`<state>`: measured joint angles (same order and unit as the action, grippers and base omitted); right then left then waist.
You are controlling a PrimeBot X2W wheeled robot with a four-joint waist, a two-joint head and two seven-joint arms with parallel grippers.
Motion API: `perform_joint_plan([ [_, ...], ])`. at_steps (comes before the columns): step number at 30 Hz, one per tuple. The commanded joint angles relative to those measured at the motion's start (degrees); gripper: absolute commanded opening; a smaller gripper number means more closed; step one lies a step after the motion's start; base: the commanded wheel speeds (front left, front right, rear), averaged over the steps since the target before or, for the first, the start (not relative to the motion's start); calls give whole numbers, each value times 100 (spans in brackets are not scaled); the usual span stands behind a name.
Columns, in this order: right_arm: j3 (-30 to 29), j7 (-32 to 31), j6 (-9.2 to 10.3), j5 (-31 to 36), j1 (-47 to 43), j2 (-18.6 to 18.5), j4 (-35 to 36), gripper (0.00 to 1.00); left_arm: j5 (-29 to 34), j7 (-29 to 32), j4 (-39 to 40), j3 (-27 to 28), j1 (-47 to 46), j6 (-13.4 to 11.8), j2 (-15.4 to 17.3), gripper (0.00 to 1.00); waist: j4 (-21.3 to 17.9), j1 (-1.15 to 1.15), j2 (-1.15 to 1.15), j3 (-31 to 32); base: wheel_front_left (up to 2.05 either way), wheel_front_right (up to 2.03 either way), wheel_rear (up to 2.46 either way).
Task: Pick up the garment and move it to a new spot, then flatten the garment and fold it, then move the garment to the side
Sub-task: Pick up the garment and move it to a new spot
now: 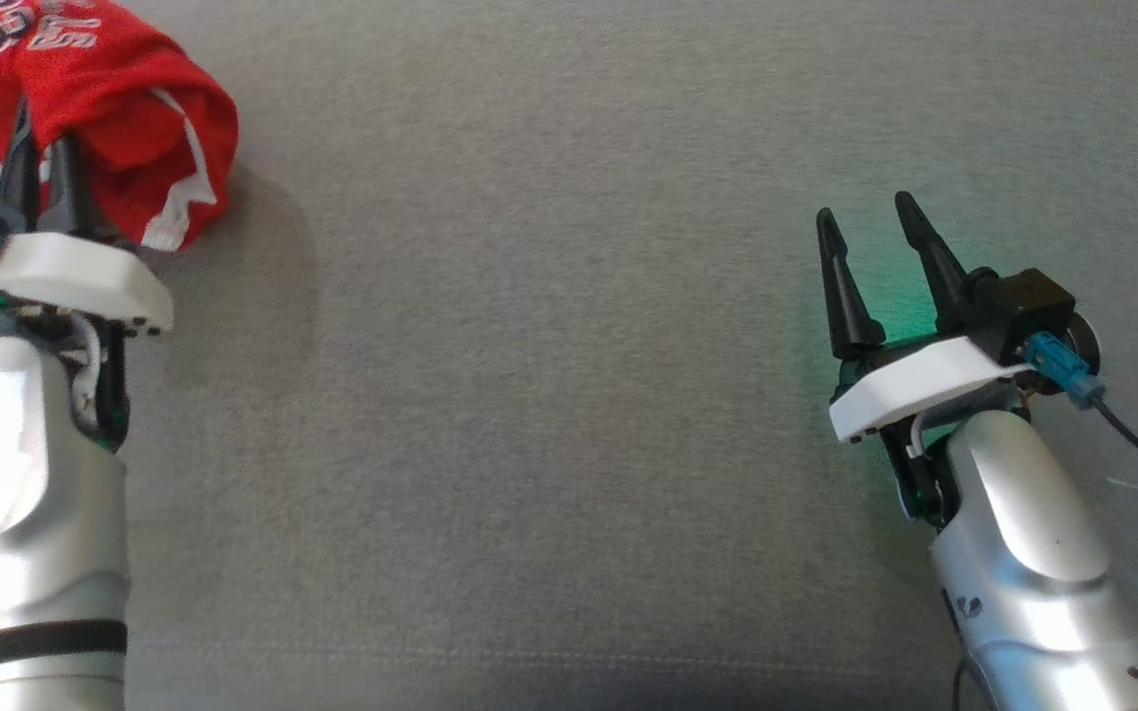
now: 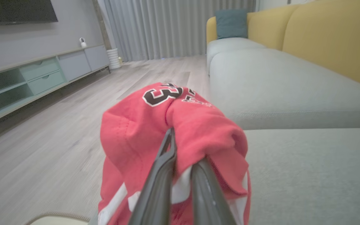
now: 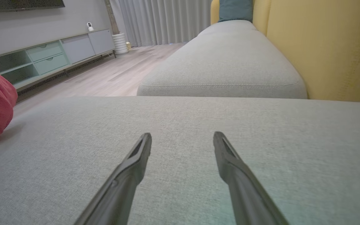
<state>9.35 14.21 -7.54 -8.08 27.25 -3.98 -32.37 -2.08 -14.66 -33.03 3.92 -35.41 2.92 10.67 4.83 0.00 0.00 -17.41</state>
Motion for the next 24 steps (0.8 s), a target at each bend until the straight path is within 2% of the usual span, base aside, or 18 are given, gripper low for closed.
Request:
perform_joint_plan([
  [1, 149, 68, 5, -66, -10, 106, 151, 100, 50, -34, 263, 77, -205, 27, 240, 0, -208, 0, 0, 127, 0, 0, 0],
  [13, 451, 78, 5, -549, 36, 109, 402, 100, -27, -34, 661, -809, -364, 323, -494, 0, -1498, 0, 0, 131, 0, 0, 0],
  [20, 549, 78, 5, -776, -1, 110, 534, 100, -139, -34, 480, -1594, -266, 395, -738, 0, -2195, 0, 0, 76, 0, 0, 0],
  [24, 522, 78, 5, -842, -43, 110, 555, 100, -382, -34, 423, -1938, -103, 352, -773, 0, -2449, 0, 0, 57, 0, 0, 0],
])
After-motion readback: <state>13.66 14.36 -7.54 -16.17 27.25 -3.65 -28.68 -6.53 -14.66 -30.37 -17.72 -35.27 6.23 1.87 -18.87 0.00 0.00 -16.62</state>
